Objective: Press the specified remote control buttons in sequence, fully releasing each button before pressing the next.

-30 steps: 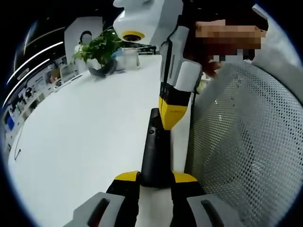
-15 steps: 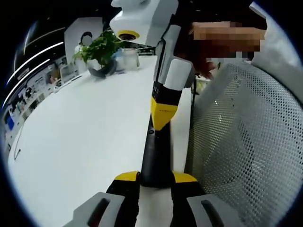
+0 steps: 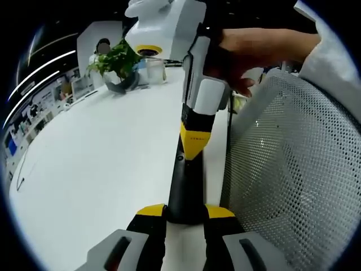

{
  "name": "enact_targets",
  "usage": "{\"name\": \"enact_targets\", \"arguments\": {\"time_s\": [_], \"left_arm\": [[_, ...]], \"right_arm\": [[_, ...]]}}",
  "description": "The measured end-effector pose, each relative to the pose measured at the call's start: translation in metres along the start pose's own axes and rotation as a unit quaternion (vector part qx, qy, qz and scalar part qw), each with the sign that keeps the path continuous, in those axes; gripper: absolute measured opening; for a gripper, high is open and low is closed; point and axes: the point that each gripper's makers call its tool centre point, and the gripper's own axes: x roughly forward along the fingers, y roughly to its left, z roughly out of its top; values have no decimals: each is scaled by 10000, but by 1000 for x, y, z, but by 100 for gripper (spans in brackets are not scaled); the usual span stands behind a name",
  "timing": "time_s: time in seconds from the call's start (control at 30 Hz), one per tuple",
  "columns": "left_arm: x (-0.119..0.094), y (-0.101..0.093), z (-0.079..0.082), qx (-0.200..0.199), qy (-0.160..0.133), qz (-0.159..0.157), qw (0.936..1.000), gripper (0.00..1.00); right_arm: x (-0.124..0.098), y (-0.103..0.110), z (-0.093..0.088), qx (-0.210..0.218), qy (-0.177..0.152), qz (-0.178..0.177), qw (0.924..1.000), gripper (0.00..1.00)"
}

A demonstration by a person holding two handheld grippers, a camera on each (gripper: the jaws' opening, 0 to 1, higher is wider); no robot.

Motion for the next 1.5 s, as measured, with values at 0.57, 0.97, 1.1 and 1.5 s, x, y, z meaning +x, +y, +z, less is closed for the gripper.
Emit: {"name": "enact_targets", "arguments": {"time_s": [0.57, 0.97, 1.1, 1.5], "left_arm": [[1, 1, 1, -1, -25, -5, 10000, 25], [1, 1, 1, -2, -27, -4, 10000, 25], [1, 1, 1, -2, -28, -4, 10000, 25], [1, 1, 1, -22, -42, -8, 10000, 25]], "right_arm": [[-9, -1, 0, -193, -206, -208, 9994, 0], [-6, 1, -11, -84, 25, -92, 9999, 0], [-4, 2, -11, -83, 33, -77, 9999, 0], [0, 1, -13, -169, 62, -92, 9998, 0]]}}
